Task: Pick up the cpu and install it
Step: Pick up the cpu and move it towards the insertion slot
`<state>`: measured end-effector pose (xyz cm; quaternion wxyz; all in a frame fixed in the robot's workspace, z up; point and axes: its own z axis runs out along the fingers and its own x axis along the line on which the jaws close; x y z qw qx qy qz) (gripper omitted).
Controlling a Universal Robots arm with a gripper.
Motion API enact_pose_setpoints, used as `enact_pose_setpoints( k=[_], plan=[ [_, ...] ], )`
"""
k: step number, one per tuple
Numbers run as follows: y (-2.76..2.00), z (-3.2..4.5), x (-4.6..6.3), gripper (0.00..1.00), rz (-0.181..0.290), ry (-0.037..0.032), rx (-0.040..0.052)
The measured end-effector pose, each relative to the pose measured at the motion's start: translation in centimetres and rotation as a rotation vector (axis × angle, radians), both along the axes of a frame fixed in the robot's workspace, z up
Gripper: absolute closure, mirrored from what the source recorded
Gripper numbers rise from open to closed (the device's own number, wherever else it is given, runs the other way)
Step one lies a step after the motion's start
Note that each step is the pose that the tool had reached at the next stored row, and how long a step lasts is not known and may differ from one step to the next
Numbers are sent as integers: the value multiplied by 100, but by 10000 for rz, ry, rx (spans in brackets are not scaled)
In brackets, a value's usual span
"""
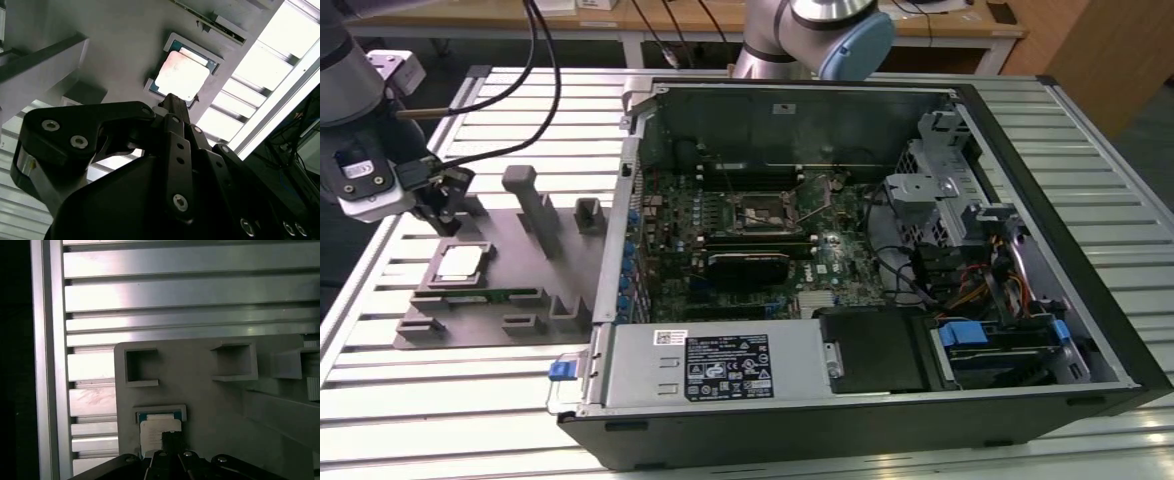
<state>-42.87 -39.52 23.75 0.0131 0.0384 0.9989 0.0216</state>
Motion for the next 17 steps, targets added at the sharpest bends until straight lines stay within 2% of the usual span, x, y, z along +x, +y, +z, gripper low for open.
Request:
enact_pose_setpoints(
  k=[17],
  plan=[
    [-71, -120, -5, 89, 0, -2, 1]
  ],
)
